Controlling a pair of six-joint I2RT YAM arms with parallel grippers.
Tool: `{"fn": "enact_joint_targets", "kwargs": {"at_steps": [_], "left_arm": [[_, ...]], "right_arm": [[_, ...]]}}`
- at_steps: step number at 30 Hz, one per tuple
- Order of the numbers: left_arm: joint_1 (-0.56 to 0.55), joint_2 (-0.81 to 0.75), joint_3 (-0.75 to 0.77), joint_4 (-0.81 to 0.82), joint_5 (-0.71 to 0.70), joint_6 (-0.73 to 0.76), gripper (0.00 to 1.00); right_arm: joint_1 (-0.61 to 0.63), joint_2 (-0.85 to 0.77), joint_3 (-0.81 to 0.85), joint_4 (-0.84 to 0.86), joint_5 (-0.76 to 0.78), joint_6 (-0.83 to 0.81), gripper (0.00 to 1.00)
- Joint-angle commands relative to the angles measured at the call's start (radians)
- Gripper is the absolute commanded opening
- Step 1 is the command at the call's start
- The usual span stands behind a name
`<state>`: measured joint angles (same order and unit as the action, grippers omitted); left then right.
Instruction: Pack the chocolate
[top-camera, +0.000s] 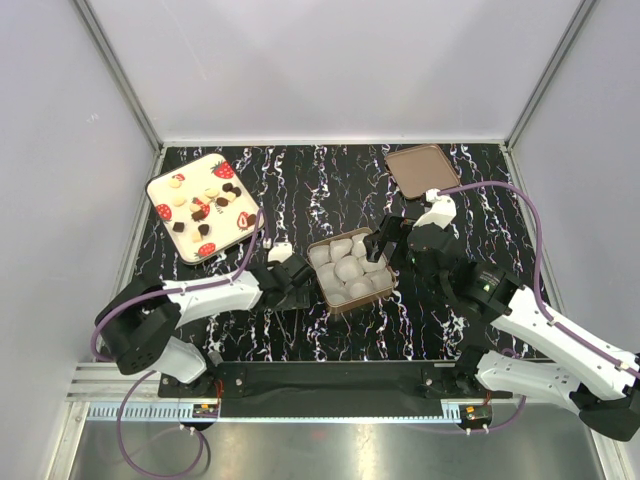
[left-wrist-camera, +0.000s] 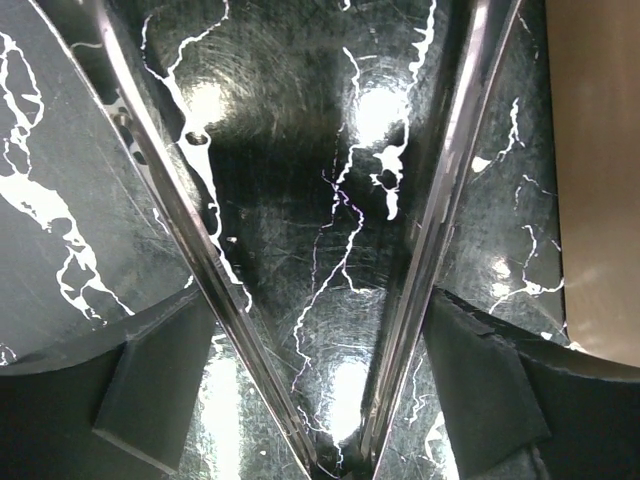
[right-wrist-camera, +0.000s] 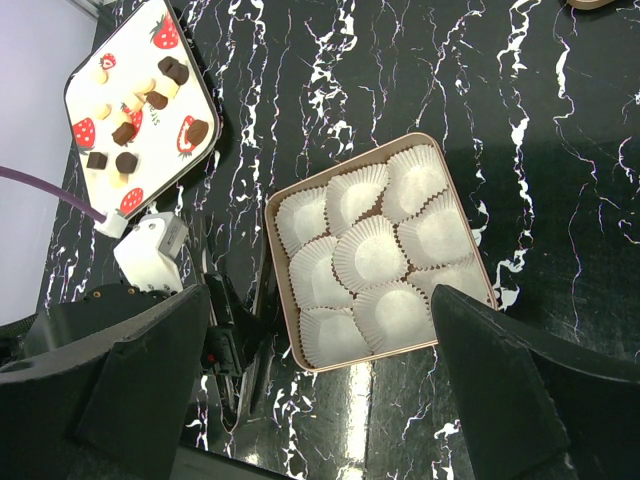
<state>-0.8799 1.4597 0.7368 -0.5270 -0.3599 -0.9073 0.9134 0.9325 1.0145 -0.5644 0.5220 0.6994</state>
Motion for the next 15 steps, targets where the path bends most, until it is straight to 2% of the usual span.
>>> {"fn": "enact_joint_targets", "kwargs": {"at_steps": [1, 5, 15], "left_arm": [[0.004, 0.036, -0.028, 0.027, 0.026, -0.038, 0.82], [0.004, 0.008, -0.02, 0.001, 0.022, -0.024, 0.73], [0.004, -0.134, 0.125, -0.244, -0.06, 0.105, 0.67]], "right_arm": [[-0.002, -0.008, 0.001, 0.032, 0.026, -0.014, 1.0], [-0.002, -0.011, 0.001, 0.029, 0.027, -0.006, 1.0], [-0.002, -0.011, 0.001, 0.035, 0.029, 0.0, 1.0]]}}
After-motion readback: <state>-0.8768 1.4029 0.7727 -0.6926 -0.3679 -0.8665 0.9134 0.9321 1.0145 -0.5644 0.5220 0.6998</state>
